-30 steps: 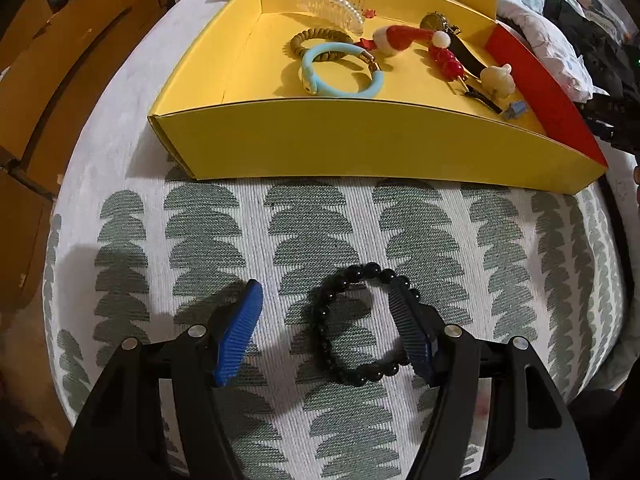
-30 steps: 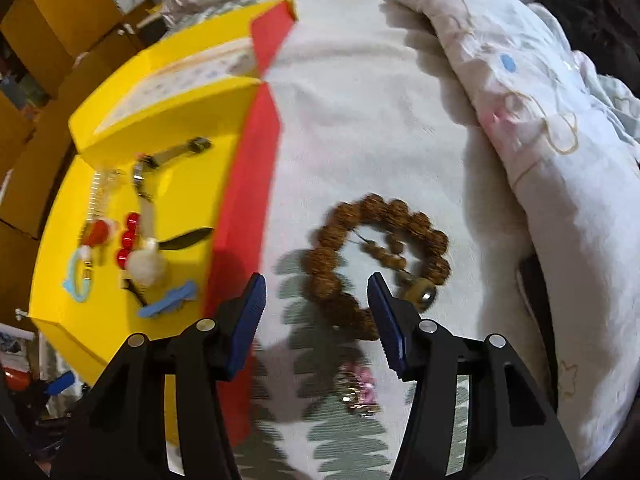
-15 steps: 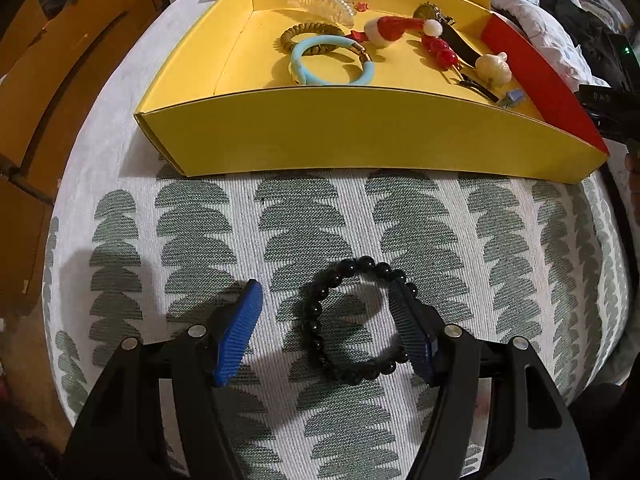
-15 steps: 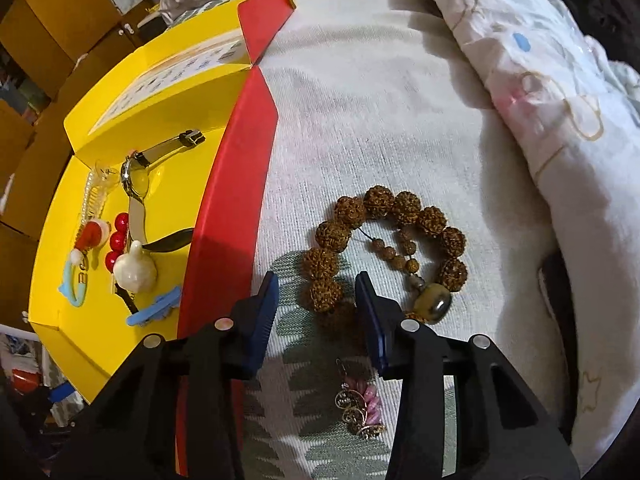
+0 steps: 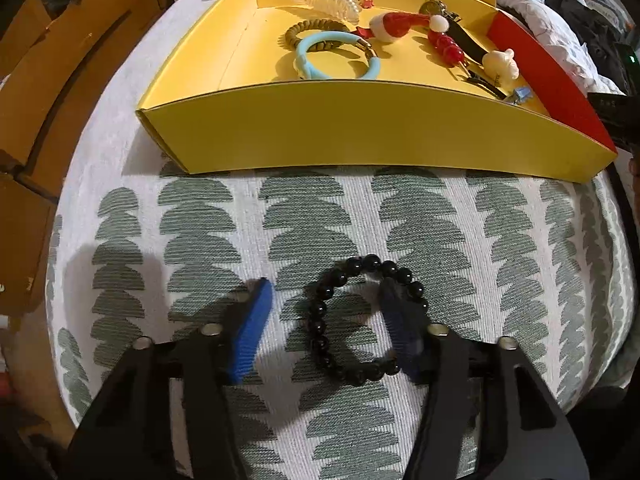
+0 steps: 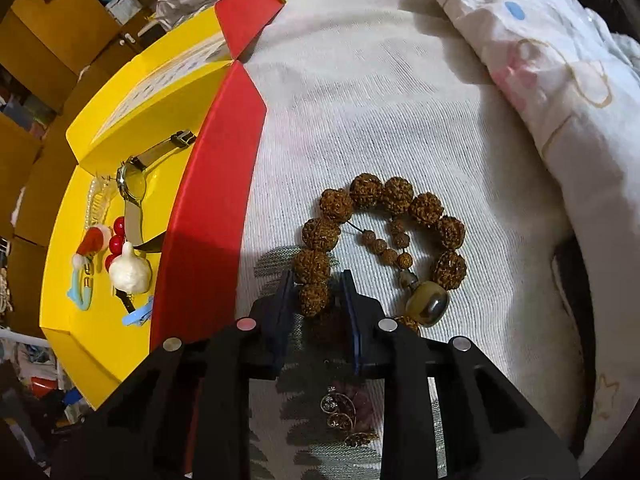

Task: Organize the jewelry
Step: 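Grasp the brown bead bracelet with the right tool while the left grasps the black bead bracelet, then carry both bead bracelets into the yellow box and open both tools, then withdraw both tools, left toward the white bunny plush, right toward the pink crystal brooch, then grasp the pink crystal brooch with the right tool while the left grasps the white bunny plush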

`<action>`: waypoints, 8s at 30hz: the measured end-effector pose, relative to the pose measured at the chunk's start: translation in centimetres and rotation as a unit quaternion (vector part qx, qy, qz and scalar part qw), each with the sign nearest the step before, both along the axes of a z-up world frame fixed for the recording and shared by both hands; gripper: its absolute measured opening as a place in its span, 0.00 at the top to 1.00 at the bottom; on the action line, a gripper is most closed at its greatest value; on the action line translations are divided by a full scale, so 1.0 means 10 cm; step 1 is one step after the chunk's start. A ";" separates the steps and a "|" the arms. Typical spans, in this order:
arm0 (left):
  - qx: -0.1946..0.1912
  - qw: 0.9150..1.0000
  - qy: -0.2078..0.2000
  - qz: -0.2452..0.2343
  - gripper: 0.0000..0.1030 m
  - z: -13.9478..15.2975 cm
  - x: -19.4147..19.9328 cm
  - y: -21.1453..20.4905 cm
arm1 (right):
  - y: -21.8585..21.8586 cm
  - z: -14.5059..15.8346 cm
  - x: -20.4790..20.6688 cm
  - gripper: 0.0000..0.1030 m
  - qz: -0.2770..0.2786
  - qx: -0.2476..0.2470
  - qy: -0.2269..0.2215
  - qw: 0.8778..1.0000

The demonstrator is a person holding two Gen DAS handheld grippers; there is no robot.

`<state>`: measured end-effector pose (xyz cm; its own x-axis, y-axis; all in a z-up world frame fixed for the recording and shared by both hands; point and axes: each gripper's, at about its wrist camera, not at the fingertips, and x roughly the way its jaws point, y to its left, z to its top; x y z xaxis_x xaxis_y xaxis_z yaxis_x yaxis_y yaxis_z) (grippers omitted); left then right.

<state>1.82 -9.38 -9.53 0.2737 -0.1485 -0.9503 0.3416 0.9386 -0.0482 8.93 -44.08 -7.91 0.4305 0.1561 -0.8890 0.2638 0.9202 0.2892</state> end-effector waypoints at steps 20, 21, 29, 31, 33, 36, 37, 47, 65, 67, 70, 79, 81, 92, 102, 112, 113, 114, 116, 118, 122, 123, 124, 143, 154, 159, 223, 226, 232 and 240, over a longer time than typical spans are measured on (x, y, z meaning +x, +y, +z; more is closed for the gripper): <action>-0.057 0.998 0.021 -0.002 0.90 0.14 -0.02 0.07 | -0.32 0.45 -0.31 0.81 -0.035 0.041 -0.060 0.997; -0.062 0.998 0.019 -0.002 0.90 0.17 -0.02 0.08 | -0.33 0.48 -0.34 0.81 -0.038 0.043 -0.066 0.996; -0.092 0.996 -0.014 -0.001 0.90 0.47 -0.02 0.12 | -0.51 0.90 -0.57 0.81 -0.055 0.073 -0.123 0.988; -0.098 0.995 -0.018 0.000 0.90 0.55 -0.02 0.08 | -0.52 0.99 -0.62 0.81 -0.056 0.084 -0.138 0.985; -0.106 0.994 -0.026 0.004 0.90 0.64 -0.01 0.10 | -0.54 1.08 -0.66 0.81 -0.053 0.096 -0.151 0.982; -0.113 0.993 -0.039 0.008 0.90 0.80 0.04 0.08 | -0.51 1.22 -0.69 0.81 -0.048 0.103 -0.167 0.979; -0.119 0.992 -0.043 0.012 0.94 0.86 0.06 0.08 | -0.50 1.27 -0.69 0.81 -0.047 0.106 -0.173 0.978; -0.133 0.988 -0.076 0.018 0.96 1.37 0.44 0.00 | -0.15 1.77 -0.63 0.81 0.007 0.153 -0.227 0.962; -0.016 0.999 0.026 -0.039 0.58 0.31 0.19 -0.24 | 0.56 1.85 -0.46 0.81 0.078 0.138 -0.212 0.964; 0.000 0.999 0.028 -0.032 0.58 0.23 0.23 -0.25 | 0.60 1.86 -0.46 0.81 0.086 0.139 -0.211 0.964; 0.018 0.998 0.045 -0.029 0.58 0.06 0.28 -0.25 | 0.64 1.86 -0.46 0.81 0.091 0.139 -0.211 0.963; 0.043 0.998 0.037 -0.012 0.90 -0.09 0.28 -0.26 | 0.73 1.88 -0.46 0.81 0.101 0.138 -0.210 0.963; 0.039 0.999 0.036 -0.010 0.91 -0.08 0.28 -0.25 | 0.74 1.89 -0.46 0.81 0.103 0.138 -0.211 0.962; -0.038 0.999 0.008 -0.014 0.91 0.45 0.19 -0.06 | 0.79 1.91 -0.45 0.81 0.107 0.141 -0.213 0.961; -0.111 0.993 -0.035 -0.010 0.91 1.22 0.49 -0.02 | 0.81 1.74 -0.31 0.81 0.093 0.119 -0.187 0.971; -0.113 0.993 -0.024 -0.002 0.91 1.09 0.97 -0.31 | 0.82 1.40 -0.15 0.81 0.075 0.078 -0.146 0.983; -0.113 0.993 -0.020 -0.003 0.91 1.05 1.00 -0.31 | 0.84 1.37 -0.14 0.81 0.076 0.074 -0.142 0.984; -0.113 0.993 -0.018 -0.005 0.91 1.01 1.03 -0.32 | 0.85 1.34 -0.13 0.81 0.076 0.072 -0.140 0.985; -0.112 0.994 -0.009 -0.007 0.91 0.94 1.06 -0.33 | 0.89 1.31 -0.11 0.81 0.075 0.057 -0.135 0.986; -0.107 0.994 -0.004 -0.008 0.91 0.88 1.09 -0.32 | 0.94 1.29 -0.10 0.81 0.074 0.039 -0.131 0.988; -0.085 0.996 0.000 0.006 0.91 0.74 1.17 -0.24 | 1.03 1.16 -0.05 0.81 0.081 0.028 -0.117 0.989; -0.083 0.997 0.003 0.011 0.91 0.71 1.18 -0.20 | 1.07 1.12 -0.03 0.81 0.084 0.025 -0.111 0.990; -0.081 0.997 0.005 0.014 0.91 0.69 1.19 -0.18 | 1.11 1.08 -0.01 0.81 0.088 0.026 -0.106 0.990; -0.038 0.998 0.021 0.047 0.90 0.38 1.23 0.12 | 1.62 0.64 0.18 0.80 0.137 0.017 -0.060 0.989; -0.033 0.998 -0.006 0.055 0.71 0.49 1.25 0.17 | 1.35 0.92 0.04 0.74 0.108 0.028 -0.112 0.987; -0.036 0.997 -0.028 0.055 0.65 0.62 1.16 0.20 | 1.25 1.06 -0.11 0.74 0.100 0.025 -0.121 0.987; 0.002 0.988 0.024 -0.153 0.57 -0.08 -0.83 -0.74 | 0.27 0.02 -0.60 0.78 0.019 -0.079 0.024 0.996; -0.010 0.989 0.030 -0.147 0.64 -0.08 -0.76 -0.69 | 0.24 0.02 -0.62 0.84 0.013 -0.071 0.025 0.997; -0.038 0.990 0.038 -0.130 0.68 -0.03 -0.63 -0.59 | 0.16 0.13 -0.71 0.84 0.005 -0.035 0.010 0.999; -0.076 0.991 0.020 -0.111 0.69 0.18 -0.56 -0.43 | 0.10 0.50 -0.87 0.84 -0.003 -0.003 -0.039 0.999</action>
